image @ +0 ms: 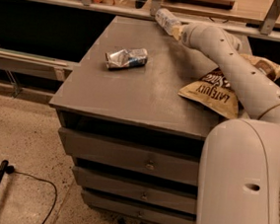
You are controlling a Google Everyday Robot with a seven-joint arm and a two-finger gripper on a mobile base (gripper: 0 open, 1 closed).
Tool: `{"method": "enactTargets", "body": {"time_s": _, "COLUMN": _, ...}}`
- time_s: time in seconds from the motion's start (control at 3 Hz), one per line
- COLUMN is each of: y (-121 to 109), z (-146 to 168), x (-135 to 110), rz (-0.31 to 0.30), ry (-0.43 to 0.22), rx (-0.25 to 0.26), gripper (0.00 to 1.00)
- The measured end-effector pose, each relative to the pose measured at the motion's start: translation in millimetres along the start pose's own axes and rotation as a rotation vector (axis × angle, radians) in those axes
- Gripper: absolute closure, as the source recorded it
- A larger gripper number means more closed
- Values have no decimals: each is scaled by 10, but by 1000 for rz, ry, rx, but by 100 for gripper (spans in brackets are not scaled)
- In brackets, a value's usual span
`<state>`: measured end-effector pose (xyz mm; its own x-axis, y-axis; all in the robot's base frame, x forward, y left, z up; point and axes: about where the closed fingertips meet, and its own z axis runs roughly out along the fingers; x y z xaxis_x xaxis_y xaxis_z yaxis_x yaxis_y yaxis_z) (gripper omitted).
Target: Place blue plastic bottle upright
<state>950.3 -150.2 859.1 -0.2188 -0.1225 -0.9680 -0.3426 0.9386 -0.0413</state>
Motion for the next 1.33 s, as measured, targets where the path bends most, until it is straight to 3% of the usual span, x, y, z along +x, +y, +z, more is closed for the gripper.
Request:
{"method": "enactTargets", "body": {"time_s": 0.33, "y": 13, "z": -13, "x": -31, "rz": -7, "ry": -4, "rx": -4, "gripper": 100}}
{"method": "enactTargets", "body": {"time_s": 0.67, "y": -43, "z": -164, "x": -50, "rz": -5, "ry": -8, "rx": -2, "gripper": 100}}
{"method": "enactTargets", "body": {"time_s": 1.33, "y": -350, "z": -1134, "x": -432, "rz": 32, "ry": -147, "rx": 43, "gripper": 100}}
